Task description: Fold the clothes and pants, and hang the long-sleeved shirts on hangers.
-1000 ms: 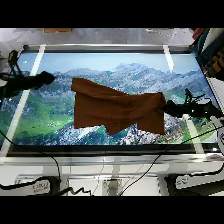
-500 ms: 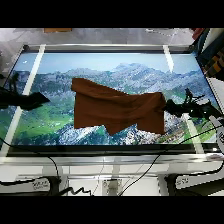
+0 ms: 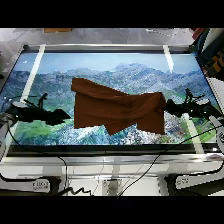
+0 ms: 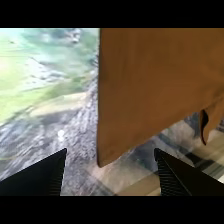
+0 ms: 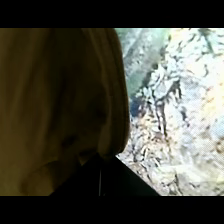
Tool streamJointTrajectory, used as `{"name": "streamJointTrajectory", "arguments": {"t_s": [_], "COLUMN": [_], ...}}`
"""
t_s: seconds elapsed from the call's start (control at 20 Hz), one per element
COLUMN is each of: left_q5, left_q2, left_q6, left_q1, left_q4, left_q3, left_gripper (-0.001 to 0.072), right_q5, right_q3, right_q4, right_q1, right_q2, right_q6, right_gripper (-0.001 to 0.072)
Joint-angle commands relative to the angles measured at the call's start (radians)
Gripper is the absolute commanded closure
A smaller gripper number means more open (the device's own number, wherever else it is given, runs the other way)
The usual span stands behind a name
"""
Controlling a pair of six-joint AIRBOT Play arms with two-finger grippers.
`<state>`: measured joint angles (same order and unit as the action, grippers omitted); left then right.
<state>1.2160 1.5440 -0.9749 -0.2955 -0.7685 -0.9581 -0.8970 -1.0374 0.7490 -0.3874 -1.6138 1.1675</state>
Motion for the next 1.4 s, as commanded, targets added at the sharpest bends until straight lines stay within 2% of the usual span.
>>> {"name": "streamJointTrajectory", "arguments": {"t_s": [0.0,0.2,0.25,0.3,0.35,0.4,0.45,0.65,1.0,1.35], "left_q5": [-0.031,-0.040,-0.051,-0.060,-0.061,-0.058,-0.045,0.031,0.006,-0.254], "left_q2": [0.051,0.120,0.126,0.128,0.127,0.127,0.126,0.074,-0.215,-0.630], "left_q6": [0.049,0.049,0.049,0.049,0.049,0.049,0.063,0.077,0.131,0.130], "left_q1": [0.080,0.140,0.139,0.135,0.126,0.116,0.105,0.061,-0.071,-0.255], "left_q4": [0.043,0.044,0.044,0.044,0.044,0.045,0.045,0.089,0.437,0.482], "left_q3": [0.037,0.037,0.037,0.036,0.035,0.032,0.023,-0.090,-0.488,-0.564], "left_gripper": [0.0133,0.0151,0.0273,0.0441,0.0576,0.0672,0.0693,0.0693,0.0693,0.0693], "right_q5": [-0.001,-0.015,-0.023,-0.028,-0.034,-0.035,-0.041,-0.144,-0.191,-0.170], "right_q3": [0.000,0.000,0.000,-0.001,0.000,0.000,-0.001,-0.040,-0.199,-0.427], "right_q4": [-0.001,-0.001,0.000,0.000,0.000,0.005,0.010,0.016,0.016,0.091], "right_q1": [0.001,0.001,0.001,0.001,0.001,0.001,0.001,0.001,0.002,0.002], "right_q2": [-0.001,0.000,0.000,0.000,0.001,0.008,0.021,0.131,0.554,0.943], "right_q6": [0.001,0.001,0.000,-0.004,-0.011,-0.022,-0.045,-0.146,-0.241,-0.244], "right_gripper": [0.0694,0.0694,0.0694,0.0694,0.0694,0.0694,0.0695,0.0695,0.0695,0.0695]}}
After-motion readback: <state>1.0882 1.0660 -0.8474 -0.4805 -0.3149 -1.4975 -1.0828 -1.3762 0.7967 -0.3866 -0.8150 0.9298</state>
